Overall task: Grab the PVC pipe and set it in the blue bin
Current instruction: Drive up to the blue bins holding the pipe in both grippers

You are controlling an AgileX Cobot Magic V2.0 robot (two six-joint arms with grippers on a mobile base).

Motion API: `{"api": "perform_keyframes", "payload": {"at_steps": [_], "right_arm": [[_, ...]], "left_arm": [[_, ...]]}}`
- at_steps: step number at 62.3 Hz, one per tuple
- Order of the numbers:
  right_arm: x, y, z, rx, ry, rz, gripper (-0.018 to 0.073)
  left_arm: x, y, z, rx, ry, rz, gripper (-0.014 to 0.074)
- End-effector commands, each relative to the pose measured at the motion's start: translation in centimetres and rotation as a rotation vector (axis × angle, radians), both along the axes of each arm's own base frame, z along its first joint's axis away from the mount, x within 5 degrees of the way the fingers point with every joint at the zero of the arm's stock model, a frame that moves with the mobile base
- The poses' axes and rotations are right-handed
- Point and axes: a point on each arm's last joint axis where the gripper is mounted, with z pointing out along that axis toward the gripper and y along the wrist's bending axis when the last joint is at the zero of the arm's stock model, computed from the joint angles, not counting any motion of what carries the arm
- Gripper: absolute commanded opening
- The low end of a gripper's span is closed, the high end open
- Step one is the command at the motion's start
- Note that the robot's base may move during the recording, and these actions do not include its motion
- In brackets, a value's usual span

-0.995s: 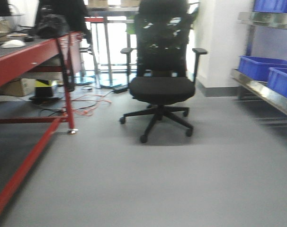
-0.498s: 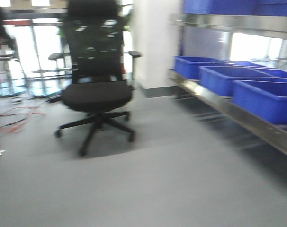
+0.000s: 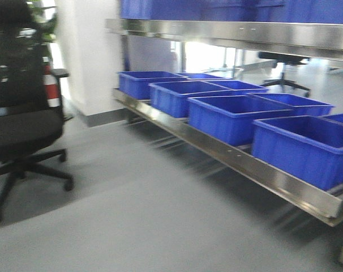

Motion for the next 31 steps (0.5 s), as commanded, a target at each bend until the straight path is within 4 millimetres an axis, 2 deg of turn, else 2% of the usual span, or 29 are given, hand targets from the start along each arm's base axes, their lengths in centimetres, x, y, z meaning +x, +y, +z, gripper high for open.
{"api": "perform_keyframes", "payload": {"at_steps": [1, 31], "right_arm": [[-0.07, -0.10, 0.26, -0.014, -0.031, -0.010, -0.0161], [-0.07, -0.10, 0.26, -0.014, -0.031, -0.010, -0.0161]], "left_arm": [[-0.11, 0.03, 0.34, -0.006, -0.034, 0.001, -0.0111], [-0.11, 0.03, 0.34, -0.006, -0.034, 0.001, -0.0111]]}}
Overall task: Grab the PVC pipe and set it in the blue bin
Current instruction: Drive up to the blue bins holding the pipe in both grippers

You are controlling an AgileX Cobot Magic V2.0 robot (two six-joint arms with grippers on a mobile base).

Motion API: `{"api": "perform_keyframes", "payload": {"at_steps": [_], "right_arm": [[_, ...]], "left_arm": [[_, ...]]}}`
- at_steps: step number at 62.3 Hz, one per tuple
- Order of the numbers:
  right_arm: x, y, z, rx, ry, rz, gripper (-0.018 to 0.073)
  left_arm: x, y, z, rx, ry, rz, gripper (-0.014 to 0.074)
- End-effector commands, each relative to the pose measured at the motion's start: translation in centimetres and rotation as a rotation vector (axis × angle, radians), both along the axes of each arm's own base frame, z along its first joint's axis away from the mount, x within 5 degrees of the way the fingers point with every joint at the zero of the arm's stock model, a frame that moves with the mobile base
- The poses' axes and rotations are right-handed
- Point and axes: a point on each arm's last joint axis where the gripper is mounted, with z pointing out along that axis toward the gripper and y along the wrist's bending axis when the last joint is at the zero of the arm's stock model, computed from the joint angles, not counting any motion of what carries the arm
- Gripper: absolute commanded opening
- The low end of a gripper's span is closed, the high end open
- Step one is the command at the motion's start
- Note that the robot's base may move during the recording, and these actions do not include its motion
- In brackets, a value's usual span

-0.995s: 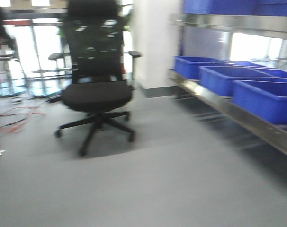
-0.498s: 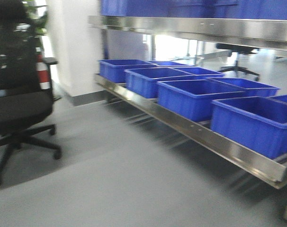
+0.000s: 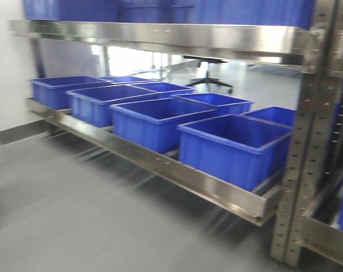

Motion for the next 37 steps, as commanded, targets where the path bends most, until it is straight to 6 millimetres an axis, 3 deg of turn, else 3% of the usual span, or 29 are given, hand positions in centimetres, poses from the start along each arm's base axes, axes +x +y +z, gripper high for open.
{"api": "perform_keyframes", "payload": {"at_steps": [1, 37], "right_arm": [[-0.07, -0.10, 0.26, -0.014, -0.031, -0.010, -0.0161], [-0.07, -0.10, 0.26, -0.014, -0.031, -0.010, -0.0161]], "left_arm": [[-0.11, 0.03, 0.34, -0.006, -0.034, 0.001, -0.0111], [-0.11, 0.03, 0.34, -0.006, -0.034, 0.001, -0.0111]]}}
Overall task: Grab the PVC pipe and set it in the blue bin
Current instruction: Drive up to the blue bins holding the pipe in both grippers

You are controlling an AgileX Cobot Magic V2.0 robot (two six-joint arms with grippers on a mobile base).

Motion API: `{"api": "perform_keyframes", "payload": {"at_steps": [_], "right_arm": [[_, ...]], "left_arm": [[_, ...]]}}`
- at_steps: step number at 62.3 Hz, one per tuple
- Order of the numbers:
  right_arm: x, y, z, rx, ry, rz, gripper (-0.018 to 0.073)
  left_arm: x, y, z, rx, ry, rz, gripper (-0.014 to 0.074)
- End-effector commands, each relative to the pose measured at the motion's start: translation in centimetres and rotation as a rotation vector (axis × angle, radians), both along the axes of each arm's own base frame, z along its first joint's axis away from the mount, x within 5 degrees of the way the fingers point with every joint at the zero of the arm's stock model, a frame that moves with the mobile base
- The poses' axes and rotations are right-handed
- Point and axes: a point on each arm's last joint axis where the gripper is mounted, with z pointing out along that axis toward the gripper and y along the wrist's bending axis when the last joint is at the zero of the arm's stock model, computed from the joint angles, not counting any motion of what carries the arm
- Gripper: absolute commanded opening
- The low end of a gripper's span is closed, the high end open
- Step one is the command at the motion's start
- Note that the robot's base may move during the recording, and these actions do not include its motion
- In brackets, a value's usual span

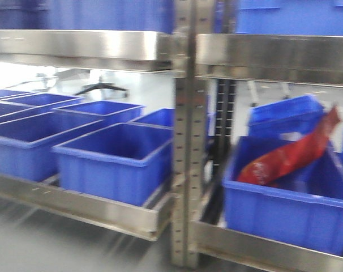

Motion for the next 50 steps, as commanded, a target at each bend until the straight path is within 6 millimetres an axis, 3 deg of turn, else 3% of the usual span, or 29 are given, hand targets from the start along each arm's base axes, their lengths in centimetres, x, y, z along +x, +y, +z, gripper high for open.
{"api": "perform_keyframes", "payload": {"at_steps": [1, 50], "right_arm": [[-0.07, -0.10, 0.26, -0.014, -0.031, -0.010, -0.0161], [-0.07, -0.10, 0.26, -0.014, -0.031, -0.010, -0.0161]], "left_arm": [[-0.11, 0.03, 0.34, -0.006, -0.034, 0.001, -0.0111], [-0.11, 0.03, 0.34, -0.006, -0.034, 0.001, -0.0111]]}}
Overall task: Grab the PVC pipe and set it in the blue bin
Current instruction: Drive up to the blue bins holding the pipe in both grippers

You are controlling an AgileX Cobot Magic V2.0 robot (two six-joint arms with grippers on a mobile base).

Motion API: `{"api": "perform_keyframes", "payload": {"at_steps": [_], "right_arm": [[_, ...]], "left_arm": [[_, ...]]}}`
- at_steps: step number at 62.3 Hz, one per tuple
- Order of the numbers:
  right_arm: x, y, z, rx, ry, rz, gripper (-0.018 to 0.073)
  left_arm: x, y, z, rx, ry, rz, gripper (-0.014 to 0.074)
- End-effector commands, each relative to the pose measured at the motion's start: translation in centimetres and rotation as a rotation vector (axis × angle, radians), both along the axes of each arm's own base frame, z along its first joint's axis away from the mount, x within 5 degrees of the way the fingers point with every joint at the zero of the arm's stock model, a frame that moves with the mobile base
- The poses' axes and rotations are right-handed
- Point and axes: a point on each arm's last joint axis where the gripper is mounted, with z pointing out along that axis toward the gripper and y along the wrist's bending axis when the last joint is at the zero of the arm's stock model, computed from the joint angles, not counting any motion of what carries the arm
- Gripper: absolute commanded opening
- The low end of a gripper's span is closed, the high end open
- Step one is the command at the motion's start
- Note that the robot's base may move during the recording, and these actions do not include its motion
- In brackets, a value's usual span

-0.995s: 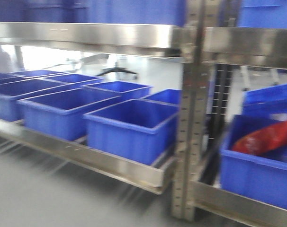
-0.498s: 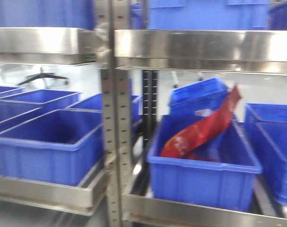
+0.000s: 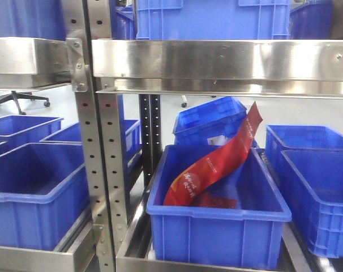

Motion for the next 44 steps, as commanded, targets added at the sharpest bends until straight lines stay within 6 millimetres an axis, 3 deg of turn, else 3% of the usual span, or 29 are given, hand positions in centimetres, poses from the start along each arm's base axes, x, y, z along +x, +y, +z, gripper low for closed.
{"api": "perform_keyframes", "payload": {"at_steps": [1, 44], "right_arm": [[-0.07, -0.10, 0.26, -0.014, -0.031, -0.010, -0.0161], [-0.07, -0.10, 0.26, -0.014, -0.031, -0.010, -0.0161]], "left_arm": [[-0.11, 0.03, 0.34, -0.006, -0.034, 0.001, -0.0111], [-0.11, 0.03, 0.34, -0.006, -0.034, 0.001, -0.0111]]}}
